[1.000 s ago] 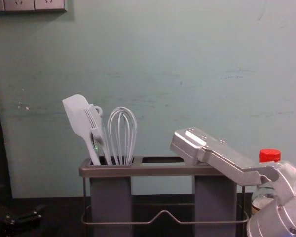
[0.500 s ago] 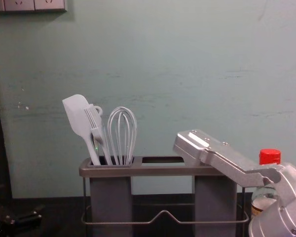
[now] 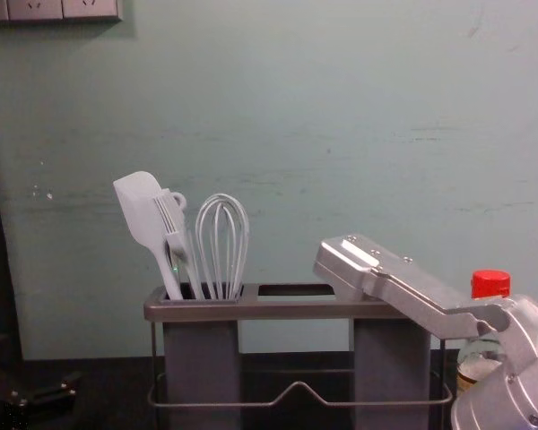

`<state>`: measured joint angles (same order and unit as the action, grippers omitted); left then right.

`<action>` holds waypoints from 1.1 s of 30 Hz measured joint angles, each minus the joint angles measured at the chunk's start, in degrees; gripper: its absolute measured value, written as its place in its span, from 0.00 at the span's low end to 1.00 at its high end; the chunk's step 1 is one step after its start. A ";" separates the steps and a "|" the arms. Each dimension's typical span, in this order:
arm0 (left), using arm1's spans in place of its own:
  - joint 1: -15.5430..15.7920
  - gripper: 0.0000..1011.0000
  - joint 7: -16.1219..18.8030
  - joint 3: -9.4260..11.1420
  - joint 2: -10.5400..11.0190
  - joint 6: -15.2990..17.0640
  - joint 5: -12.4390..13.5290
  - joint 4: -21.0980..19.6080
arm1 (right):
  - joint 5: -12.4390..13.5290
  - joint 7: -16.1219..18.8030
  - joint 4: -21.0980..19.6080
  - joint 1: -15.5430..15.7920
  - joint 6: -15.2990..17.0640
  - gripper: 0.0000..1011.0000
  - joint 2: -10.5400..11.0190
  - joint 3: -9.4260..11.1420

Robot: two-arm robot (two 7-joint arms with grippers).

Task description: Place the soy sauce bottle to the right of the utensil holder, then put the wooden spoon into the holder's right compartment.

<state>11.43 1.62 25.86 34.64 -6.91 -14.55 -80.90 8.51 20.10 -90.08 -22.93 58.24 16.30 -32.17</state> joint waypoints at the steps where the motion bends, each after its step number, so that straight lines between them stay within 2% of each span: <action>1: 0.00 1.00 0.00 0.00 0.00 0.00 0.00 0.00 | 0.00 -0.01 -0.01 -0.01 0.00 0.99 0.00 -0.01; 7: 0.00 1.00 0.00 0.00 0.00 0.00 0.00 0.00 | 0.02 -0.03 -0.03 -0.03 0.03 0.97 0.02 -0.04; 13: 0.00 1.00 0.00 0.00 0.00 0.00 0.00 0.00 | 0.05 -0.05 -0.06 -0.04 0.07 0.83 0.04 -0.07; 24: 0.00 1.00 0.00 0.00 0.00 0.00 0.00 0.00 | 0.00 -0.18 -0.29 0.17 -0.04 0.83 0.05 0.03; 26: 0.00 1.00 0.00 0.00 0.00 0.00 0.00 0.00 | -0.23 -0.40 -1.08 0.84 -0.62 0.83 0.09 0.35; 33: 0.00 1.00 0.00 0.00 0.00 0.00 0.00 0.00 | -1.38 -1.44 -6.29 4.63 -5.86 0.83 0.61 2.87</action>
<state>11.43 1.62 25.86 34.64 -6.91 -14.54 -80.90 7.13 18.66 -96.38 -18.30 52.38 16.91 -29.30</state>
